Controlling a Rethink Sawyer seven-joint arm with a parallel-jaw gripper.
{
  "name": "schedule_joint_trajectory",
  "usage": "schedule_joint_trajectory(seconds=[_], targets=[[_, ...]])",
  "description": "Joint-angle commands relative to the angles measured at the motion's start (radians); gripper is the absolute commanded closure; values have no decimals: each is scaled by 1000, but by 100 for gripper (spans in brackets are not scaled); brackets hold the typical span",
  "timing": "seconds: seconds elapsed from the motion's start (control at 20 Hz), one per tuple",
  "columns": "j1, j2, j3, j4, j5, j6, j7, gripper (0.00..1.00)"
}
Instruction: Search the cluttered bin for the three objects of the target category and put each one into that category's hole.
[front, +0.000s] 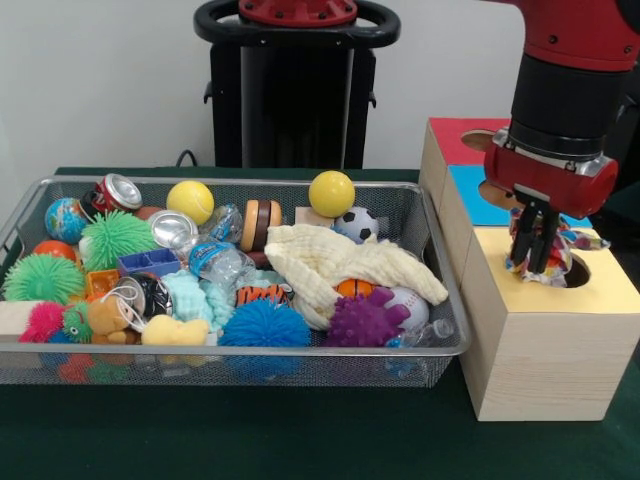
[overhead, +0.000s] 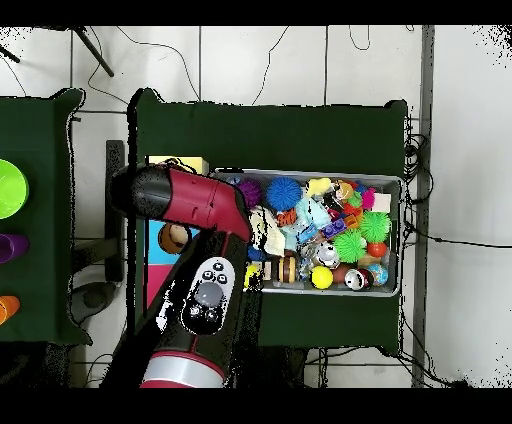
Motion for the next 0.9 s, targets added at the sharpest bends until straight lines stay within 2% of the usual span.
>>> schedule_joint_trajectory(seconds=[0.05, 0.7, 0.9], targets=[[-10, 66, 15, -7, 59, -84, 295, 100], [11, 84, -6, 6, 105, -114, 286, 100], [30, 101, -12, 20, 121, -153, 297, 100]])
